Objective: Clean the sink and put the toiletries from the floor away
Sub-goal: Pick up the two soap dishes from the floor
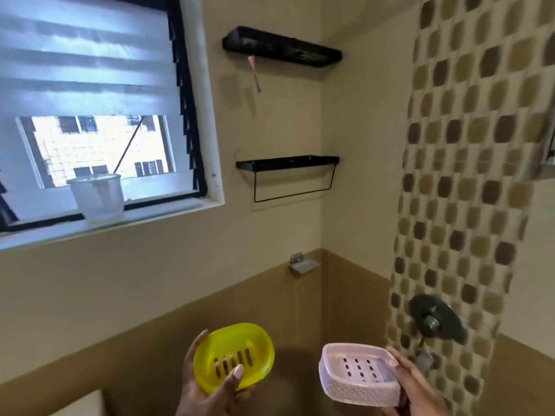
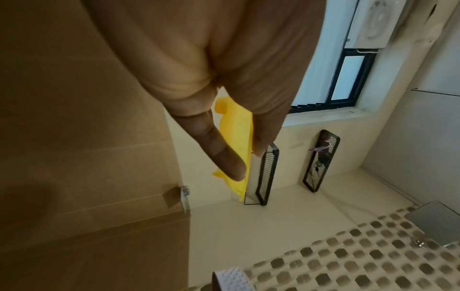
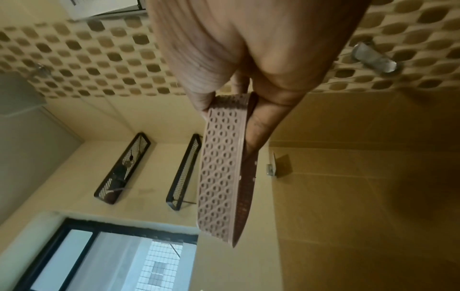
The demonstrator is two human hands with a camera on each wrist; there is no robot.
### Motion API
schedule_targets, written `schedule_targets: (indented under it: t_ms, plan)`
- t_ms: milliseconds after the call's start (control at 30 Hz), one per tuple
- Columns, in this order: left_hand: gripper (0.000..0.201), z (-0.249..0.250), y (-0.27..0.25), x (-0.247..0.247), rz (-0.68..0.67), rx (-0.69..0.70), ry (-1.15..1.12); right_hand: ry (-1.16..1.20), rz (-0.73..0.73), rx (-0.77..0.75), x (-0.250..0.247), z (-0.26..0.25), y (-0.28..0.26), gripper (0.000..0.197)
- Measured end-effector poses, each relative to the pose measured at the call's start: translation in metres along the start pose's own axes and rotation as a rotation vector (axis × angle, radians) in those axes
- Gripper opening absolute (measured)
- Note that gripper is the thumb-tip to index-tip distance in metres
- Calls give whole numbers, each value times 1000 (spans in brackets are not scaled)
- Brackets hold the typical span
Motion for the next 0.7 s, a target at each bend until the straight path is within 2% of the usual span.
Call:
schedule_targets:
  t_ms: [33,133,200,333,400,467,567,700]
  plan:
    - [79,2,10,22,-14,-11,-33,24,-13,14,0,-10,18,90]
    - [80,8,40,92,-51,26,-85,106,-92,40,10,-48,71,46]
    - [81,21,52,127,-84,77,-105,154,-131,46,17,-72,97,36]
    - [94,37,82,178,-110,154,-98,180,-269,11,46,-131,137,33]
    - [108,46,99,198,-119,185,-80,171,-325,-45,71,-166,152,44]
    - [112,57,112,218,-144,223,-74,149,-379,-94,100,-199,166,61]
    - [108,79,135,245,-173,278,-95,185,-464,-137,148,-246,181,35]
    - [110,117,176,269,-186,395,-55,184,-502,-179,211,-307,207,31]
Point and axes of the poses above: each hand's wrist, its own y-axis towards the middle knuckle, its own x-axis out of the palm, z = x × y, the point moved 9 cm from there along y, towards the middle knuckle, and after that the axes turned 12 degrees about z, right-handed, at the moved point
